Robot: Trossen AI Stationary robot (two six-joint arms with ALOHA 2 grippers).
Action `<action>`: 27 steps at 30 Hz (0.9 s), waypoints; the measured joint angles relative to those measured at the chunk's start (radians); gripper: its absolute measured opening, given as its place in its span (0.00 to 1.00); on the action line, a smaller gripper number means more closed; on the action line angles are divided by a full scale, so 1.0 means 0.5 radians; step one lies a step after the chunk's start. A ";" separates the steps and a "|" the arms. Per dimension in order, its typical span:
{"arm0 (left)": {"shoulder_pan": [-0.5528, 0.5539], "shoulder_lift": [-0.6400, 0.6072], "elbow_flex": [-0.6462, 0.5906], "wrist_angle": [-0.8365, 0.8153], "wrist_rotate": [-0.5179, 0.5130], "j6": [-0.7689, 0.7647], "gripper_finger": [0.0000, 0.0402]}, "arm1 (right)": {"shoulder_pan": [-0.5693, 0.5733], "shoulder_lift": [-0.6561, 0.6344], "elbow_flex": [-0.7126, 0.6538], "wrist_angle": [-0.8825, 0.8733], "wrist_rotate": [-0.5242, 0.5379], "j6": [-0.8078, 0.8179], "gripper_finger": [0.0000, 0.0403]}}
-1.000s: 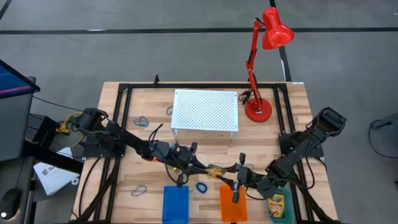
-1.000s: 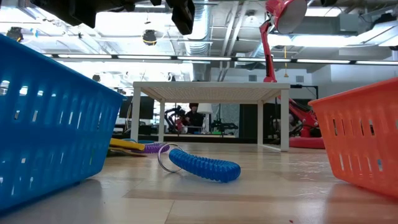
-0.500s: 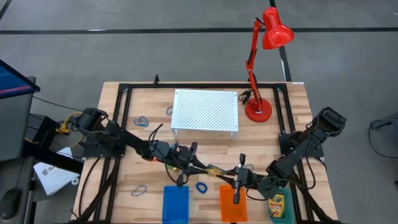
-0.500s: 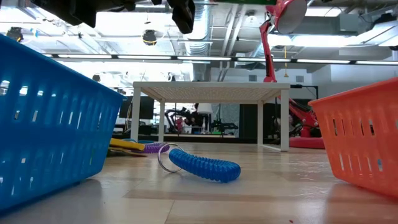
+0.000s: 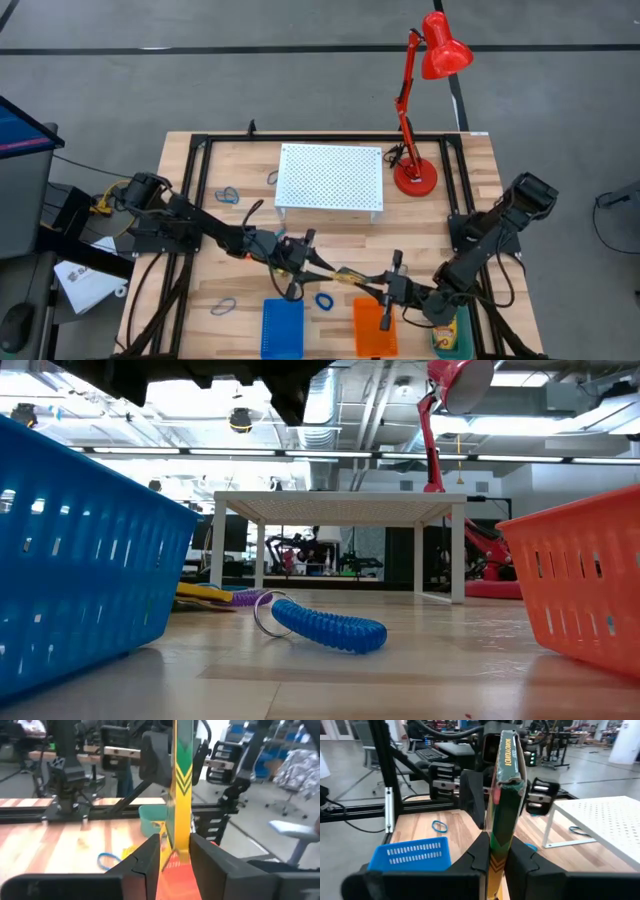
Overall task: Pick & Place Office Desk Supplies
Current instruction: Put the yellow crayon box into the green bin
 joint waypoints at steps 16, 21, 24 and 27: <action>-0.172 -0.822 -0.329 -0.760 -0.597 0.121 0.31 | 0.096 -0.397 0.005 -1.339 -0.098 1.317 0.06; -0.195 -1.130 -0.550 -0.669 -0.635 0.126 0.31 | -0.019 -0.429 0.209 -2.237 -0.556 2.016 0.06; -0.195 -1.242 -0.676 -0.531 -0.636 0.164 0.31 | -0.051 -0.390 0.466 -2.733 -0.792 2.285 0.06; -0.192 -1.304 -0.779 -0.422 -0.636 0.188 0.32 | -0.074 -0.327 0.769 -3.115 -1.015 2.475 0.06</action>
